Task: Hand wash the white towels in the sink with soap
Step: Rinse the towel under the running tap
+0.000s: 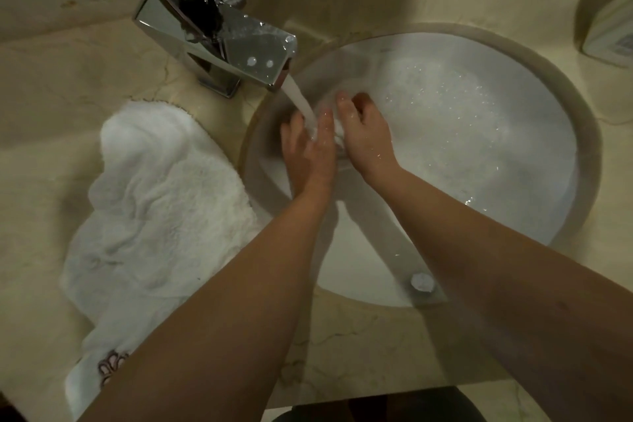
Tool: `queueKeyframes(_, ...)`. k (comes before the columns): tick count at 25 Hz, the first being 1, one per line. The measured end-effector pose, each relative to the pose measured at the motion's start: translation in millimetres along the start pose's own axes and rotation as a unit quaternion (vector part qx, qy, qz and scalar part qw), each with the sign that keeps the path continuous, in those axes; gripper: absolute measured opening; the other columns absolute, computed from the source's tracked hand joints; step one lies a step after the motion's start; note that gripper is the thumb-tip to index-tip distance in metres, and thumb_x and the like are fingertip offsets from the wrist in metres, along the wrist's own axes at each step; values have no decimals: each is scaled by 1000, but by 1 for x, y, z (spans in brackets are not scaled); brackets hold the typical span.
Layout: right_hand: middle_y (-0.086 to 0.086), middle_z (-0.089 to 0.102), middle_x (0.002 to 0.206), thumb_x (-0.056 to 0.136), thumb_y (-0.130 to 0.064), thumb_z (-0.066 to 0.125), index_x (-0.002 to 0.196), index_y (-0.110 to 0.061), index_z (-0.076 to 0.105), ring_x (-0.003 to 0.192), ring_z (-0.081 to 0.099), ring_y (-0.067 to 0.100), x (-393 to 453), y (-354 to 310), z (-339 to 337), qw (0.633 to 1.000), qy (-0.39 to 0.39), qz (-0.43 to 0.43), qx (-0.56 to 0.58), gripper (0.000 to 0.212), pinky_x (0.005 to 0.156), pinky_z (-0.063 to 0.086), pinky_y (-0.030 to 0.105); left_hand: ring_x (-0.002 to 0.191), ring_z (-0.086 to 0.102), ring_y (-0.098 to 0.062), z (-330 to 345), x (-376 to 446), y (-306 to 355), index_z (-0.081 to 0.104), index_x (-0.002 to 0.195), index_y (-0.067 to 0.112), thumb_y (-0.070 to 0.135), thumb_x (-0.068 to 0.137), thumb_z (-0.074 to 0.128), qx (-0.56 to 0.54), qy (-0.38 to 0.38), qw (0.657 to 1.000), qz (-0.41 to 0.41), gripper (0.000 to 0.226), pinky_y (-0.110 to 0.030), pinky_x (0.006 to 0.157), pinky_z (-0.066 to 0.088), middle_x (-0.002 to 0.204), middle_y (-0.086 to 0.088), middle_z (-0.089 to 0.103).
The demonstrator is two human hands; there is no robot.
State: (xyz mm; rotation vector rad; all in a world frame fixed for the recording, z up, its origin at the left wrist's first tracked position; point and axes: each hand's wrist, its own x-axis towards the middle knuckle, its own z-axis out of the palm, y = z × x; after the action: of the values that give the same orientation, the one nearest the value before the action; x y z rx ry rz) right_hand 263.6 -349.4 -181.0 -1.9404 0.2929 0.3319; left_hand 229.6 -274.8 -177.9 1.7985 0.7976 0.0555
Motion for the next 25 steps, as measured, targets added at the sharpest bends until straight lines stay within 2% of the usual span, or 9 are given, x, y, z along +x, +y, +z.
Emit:
queueKeyframes(2,3,65,119,81,-69,35,114,-24,64,111,58,23,1,-1,3,999,14,-27,-17,63,100,44,43,115,58,-17,4,6,-4,66,122,26,56,93,48,-29,0,1000,-11,45,-39,103,45,120,1,65)
queueKeyframes(4,5,63,127,86,-63,34,123,-20,64,117,56,24,2,4,8,998,23,-43,-30,65,102,43,41,117,60,-13,5,9,-6,67,122,28,60,89,43,-55,-6,998,-28,52,-39,105,45,122,5,67)
queueKeyframes(7,2,68,111,87,-64,36,106,-24,69,104,60,22,8,18,23,997,64,8,-28,55,93,48,43,114,60,-4,13,13,-13,66,123,20,55,90,43,-81,-23,996,-5,53,-27,101,44,116,11,67)
queueKeyframes(9,1,67,95,86,-61,45,92,-23,68,91,62,21,9,23,27,995,95,28,-24,45,84,51,43,111,60,2,15,14,-21,63,126,21,60,87,42,-41,-28,999,18,59,-25,98,46,114,15,66)
queueKeyframes(12,4,68,83,86,-55,46,85,-20,68,79,63,20,20,25,26,993,118,23,-11,42,76,51,35,121,59,-16,22,30,-37,56,135,22,62,87,40,23,-41,997,53,64,-41,105,46,129,1,64)
queueKeyframes(15,11,71,103,98,-41,48,106,-10,71,92,62,22,29,27,18,995,97,-7,-24,40,82,42,23,124,56,-21,26,35,-46,54,137,16,58,90,42,104,-30,981,162,63,-44,105,43,132,-4,61)
queueKeyframes(18,13,71,106,98,-44,41,112,-11,68,97,64,29,45,33,17,995,73,-12,-68,46,79,43,28,126,54,-24,32,41,-48,56,136,13,53,90,48,119,-3,976,182,61,-43,108,41,133,-7,61)
queueKeyframes(21,21,70,91,95,-35,35,94,-1,69,85,64,34,59,35,17,992,87,-42,-86,48,67,35,30,116,60,-29,39,44,-47,63,128,9,44,92,46,161,55,962,215,53,-38,104,44,123,-12,66)
queueKeyframes(25,29,65,72,86,-24,37,72,6,65,62,63,41,63,24,12,975,45,-160,-146,43,54,42,36,94,66,-35,52,41,-39,71,114,2,36,93,46,224,158,932,235,47,-33,88,40,103,-20,71)
